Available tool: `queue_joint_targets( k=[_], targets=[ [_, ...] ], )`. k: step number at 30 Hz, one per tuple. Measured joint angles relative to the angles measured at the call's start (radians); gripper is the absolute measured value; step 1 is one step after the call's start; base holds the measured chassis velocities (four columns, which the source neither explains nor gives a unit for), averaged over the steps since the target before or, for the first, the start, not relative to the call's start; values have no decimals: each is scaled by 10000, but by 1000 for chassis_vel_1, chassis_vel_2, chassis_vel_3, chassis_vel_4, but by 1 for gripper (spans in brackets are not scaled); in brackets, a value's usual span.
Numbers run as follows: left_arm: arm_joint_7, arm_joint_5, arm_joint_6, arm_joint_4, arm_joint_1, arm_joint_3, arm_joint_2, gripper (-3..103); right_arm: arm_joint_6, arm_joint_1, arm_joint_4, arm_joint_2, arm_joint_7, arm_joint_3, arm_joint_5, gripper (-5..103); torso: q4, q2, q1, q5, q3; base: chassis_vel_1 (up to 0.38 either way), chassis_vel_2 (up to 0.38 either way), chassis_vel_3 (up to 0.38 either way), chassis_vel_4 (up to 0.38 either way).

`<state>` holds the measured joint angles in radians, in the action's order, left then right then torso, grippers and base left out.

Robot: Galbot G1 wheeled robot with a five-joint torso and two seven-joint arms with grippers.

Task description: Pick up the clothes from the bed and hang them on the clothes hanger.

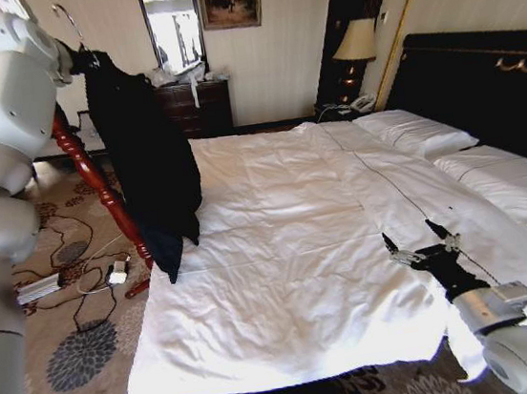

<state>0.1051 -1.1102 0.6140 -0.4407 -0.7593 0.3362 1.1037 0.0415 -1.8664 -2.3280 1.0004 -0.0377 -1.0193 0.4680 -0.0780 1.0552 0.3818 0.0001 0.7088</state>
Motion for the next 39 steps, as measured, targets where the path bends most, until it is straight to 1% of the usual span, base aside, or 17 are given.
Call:
queue_joint_targets(
  k=[6,14,20,23,27,30,35,37,38,39],
  targets=[
    [46,-32,58,-345,68,30,-285,16,0,0,0,0,0,0,0,100,3,0,-1,0,-1,0,0,0,0],
    [35,-7,45,-190,66,-44,-455,16,0,0,0,0,0,0,0,100,0,0,0,-1,0,0,0,0,0],
    [-14,-10,46,-100,-38,-122,-547,16,0,0,0,0,0,0,0,100,2,0,0,-2,1,0,0,0,0],
    [-144,-11,46,-101,-67,-159,-671,16,0,0,0,0,0,0,0,100,-1,0,0,-1,0,0,0,0,0],
    [-184,-6,43,-100,-75,-166,-775,16,0,0,0,0,0,0,0,100,5,0,0,-4,0,0,0,0,0],
    [-194,-6,40,-130,-76,-175,-844,16,0,0,0,0,0,0,0,100,2,0,0,-4,0,0,0,0,0],
    [-163,-111,38,-618,71,-178,-1146,16,0,0,0,0,0,0,0,100,0,0,-1,0,0,0,0,0,0],
    [-51,-339,86,-1192,278,-62,-1462,16,0,0,0,0,0,0,0,100,3,0,0,-4,0,0,0,0,0],
    [-51,-339,86,-1192,278,-62,-1462,16,0,0,0,0,0,0,0,100,3,0,0,-4,0,0,0,0,0],
    [23,-492,106,-1481,371,38,-1623,16,0,0,0,0,0,0,0,100,3,0,1,-4,0,0,0,0,0]
  ],
)
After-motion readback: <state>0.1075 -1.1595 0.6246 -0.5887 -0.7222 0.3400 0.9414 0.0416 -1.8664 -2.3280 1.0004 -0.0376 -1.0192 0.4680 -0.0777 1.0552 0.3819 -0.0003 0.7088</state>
